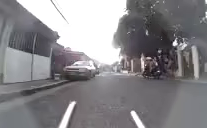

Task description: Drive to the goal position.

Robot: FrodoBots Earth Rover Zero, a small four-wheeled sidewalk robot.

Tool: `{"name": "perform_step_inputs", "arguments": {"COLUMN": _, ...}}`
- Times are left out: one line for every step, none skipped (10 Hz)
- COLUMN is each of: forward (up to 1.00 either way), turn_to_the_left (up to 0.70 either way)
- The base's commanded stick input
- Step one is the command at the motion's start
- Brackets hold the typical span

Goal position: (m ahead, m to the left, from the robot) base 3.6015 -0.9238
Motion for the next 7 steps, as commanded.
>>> {"name": "perform_step_inputs", "arguments": {"forward": 0.7, "turn_to_the_left": -0.35}}
{"name": "perform_step_inputs", "arguments": {"forward": 0.7, "turn_to_the_left": -0.35}}
{"name": "perform_step_inputs", "arguments": {"forward": 0.7, "turn_to_the_left": -0.35}}
{"name": "perform_step_inputs", "arguments": {"forward": 0.7, "turn_to_the_left": -0.35}}
{"name": "perform_step_inputs", "arguments": {"forward": 0.7, "turn_to_the_left": -0.35}}
{"name": "perform_step_inputs", "arguments": {"forward": 0.7, "turn_to_the_left": -0.35}}
{"name": "perform_step_inputs", "arguments": {"forward": 0.7, "turn_to_the_left": -0.35}}
